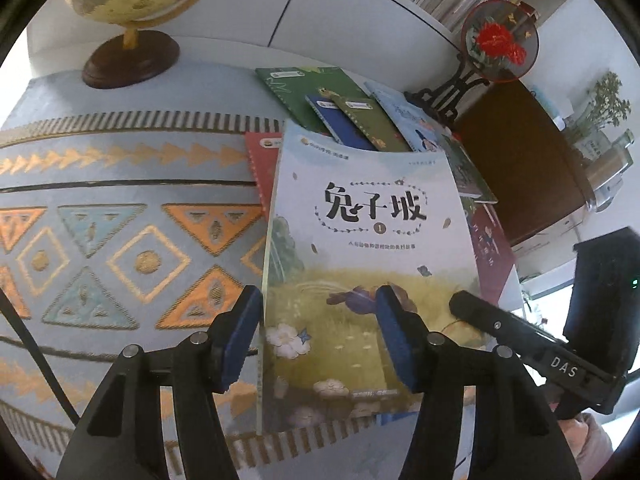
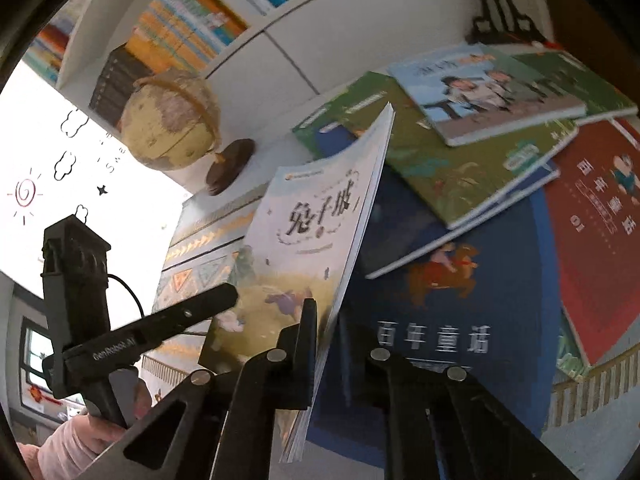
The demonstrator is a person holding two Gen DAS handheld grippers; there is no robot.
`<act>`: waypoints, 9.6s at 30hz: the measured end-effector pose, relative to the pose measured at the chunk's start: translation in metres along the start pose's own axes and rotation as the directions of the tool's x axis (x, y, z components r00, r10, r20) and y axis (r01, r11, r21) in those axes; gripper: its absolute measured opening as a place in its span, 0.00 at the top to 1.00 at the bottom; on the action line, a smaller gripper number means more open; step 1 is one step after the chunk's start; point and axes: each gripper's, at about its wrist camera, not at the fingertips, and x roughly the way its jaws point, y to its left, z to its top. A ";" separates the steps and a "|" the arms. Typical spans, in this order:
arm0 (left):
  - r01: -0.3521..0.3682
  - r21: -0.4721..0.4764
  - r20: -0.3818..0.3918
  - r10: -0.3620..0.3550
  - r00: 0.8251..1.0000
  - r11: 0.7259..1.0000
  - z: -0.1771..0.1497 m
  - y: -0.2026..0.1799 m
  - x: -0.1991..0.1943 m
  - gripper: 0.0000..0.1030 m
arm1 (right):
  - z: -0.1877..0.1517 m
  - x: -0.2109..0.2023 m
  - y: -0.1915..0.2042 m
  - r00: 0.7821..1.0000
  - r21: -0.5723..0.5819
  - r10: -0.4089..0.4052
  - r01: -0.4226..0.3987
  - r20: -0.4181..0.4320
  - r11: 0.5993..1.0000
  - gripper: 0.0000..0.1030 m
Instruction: Organize books
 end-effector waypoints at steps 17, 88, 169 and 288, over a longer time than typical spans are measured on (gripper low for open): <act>-0.121 -0.077 0.113 0.129 0.985 0.990 -0.020 0.075 -0.078 0.46 | -0.003 0.048 0.114 0.996 -0.182 0.062 -0.071 -0.059 0.981 0.90; -0.401 -0.311 -0.035 0.411 0.911 0.862 -0.092 0.258 -0.132 0.38 | -0.087 0.206 0.254 0.929 -0.192 -0.019 -0.057 -0.369 0.980 0.79; -0.018 0.142 -0.167 0.042 0.985 0.990 -0.054 -0.096 0.068 0.35 | -0.036 -0.021 -0.074 0.975 0.082 -0.179 0.190 -0.130 0.978 0.30; -0.160 -0.160 0.063 0.172 0.983 0.974 -0.062 0.227 -0.172 0.43 | -0.065 0.109 0.293 0.986 -0.282 0.152 -0.167 -0.074 0.945 0.85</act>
